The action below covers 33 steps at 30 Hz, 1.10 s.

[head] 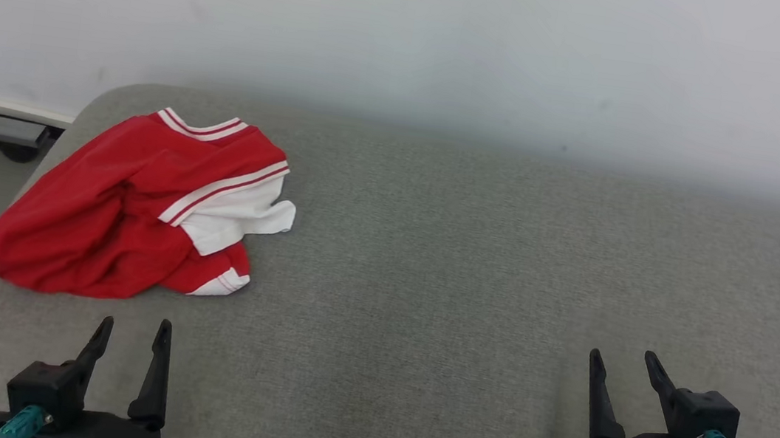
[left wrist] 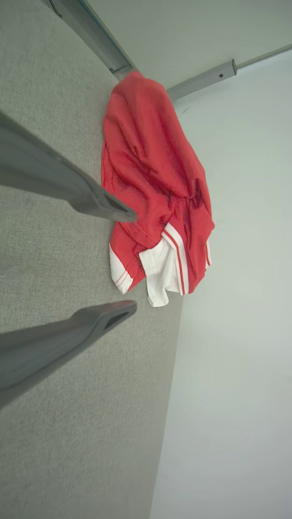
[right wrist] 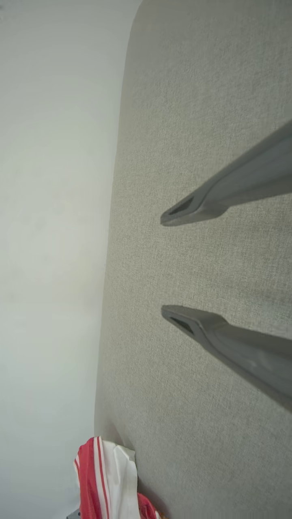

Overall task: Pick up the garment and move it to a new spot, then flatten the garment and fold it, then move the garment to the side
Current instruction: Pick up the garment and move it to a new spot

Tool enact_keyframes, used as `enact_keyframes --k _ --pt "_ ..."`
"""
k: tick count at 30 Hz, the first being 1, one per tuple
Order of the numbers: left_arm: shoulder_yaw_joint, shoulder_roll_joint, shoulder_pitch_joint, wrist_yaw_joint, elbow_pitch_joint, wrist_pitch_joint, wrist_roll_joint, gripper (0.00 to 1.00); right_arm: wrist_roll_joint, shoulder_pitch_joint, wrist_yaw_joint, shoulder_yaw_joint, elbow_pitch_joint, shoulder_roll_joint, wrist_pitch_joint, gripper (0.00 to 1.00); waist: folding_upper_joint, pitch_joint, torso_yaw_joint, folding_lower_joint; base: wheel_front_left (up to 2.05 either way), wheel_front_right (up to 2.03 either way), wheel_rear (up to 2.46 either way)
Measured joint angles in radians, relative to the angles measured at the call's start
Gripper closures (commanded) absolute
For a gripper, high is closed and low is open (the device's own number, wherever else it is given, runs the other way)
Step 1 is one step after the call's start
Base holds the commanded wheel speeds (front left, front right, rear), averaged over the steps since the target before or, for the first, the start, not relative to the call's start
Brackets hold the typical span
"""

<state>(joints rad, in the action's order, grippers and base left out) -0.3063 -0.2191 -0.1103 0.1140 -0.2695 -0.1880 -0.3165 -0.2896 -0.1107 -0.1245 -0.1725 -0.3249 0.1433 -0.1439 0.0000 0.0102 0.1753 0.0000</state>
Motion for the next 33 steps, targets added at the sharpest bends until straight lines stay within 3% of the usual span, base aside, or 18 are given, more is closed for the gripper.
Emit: enact_keyframes --k 19,28,33 --pt "0.006 0.005 0.007 -0.001 0.001 0.002 -0.014 0.00 0.011 -0.001 0.000 -0.007 0.030 -0.016 0.022 0.00 0.0000 0.009 0.254 0.0000 0.00 0.00 0.00" --pt "-0.004 0.007 -0.004 -0.035 -0.018 0.025 -0.033 0.00 0.019 -0.002 0.000 -0.015 0.046 -0.010 0.040 0.00 0.0000 0.038 0.260 0.0000 0.00 0.00 0.00" --pt "-0.024 0.010 -0.147 -0.074 -0.063 0.093 -0.036 0.00 0.032 -0.001 0.000 -0.016 0.083 0.005 0.056 0.00 0.0001 0.066 0.251 0.0000 0.00 0.00 0.00"
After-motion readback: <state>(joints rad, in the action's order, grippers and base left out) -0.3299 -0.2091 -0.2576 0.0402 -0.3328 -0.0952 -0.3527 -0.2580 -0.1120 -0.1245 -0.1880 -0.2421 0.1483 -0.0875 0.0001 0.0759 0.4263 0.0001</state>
